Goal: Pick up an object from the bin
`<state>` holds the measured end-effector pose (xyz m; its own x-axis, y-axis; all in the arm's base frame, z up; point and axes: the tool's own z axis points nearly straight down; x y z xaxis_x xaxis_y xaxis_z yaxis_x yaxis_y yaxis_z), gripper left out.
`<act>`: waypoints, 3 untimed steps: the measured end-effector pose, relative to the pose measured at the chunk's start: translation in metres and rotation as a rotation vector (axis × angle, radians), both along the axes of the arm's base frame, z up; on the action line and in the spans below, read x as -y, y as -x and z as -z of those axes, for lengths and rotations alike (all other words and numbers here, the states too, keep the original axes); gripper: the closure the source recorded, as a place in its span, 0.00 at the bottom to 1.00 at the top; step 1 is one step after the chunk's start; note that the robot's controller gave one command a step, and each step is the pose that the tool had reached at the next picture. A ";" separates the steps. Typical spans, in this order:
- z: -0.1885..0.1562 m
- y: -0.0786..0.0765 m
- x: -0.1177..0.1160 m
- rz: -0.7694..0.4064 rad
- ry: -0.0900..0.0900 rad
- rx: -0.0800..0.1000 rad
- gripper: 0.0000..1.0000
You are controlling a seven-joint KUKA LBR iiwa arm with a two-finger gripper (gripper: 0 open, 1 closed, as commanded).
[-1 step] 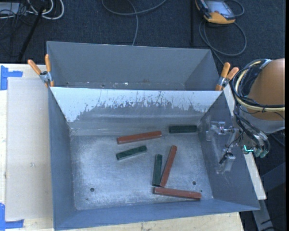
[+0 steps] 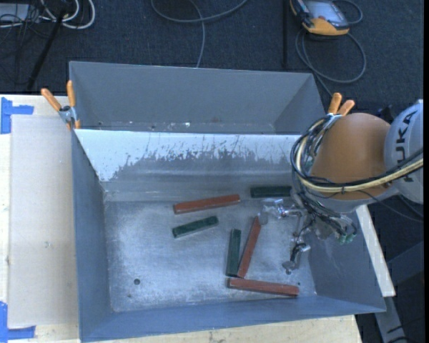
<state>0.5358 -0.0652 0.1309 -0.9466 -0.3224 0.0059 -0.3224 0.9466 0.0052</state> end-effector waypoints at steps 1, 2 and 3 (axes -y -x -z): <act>0.063 -0.039 -0.023 -0.368 -0.001 0.006 0.00; 0.062 -0.039 -0.022 -0.369 0.000 0.007 1.00; 0.062 -0.039 -0.022 -0.370 0.000 0.007 0.00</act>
Offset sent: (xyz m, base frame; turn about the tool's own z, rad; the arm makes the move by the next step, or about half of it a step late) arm 0.0391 0.0216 -0.0609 -0.3694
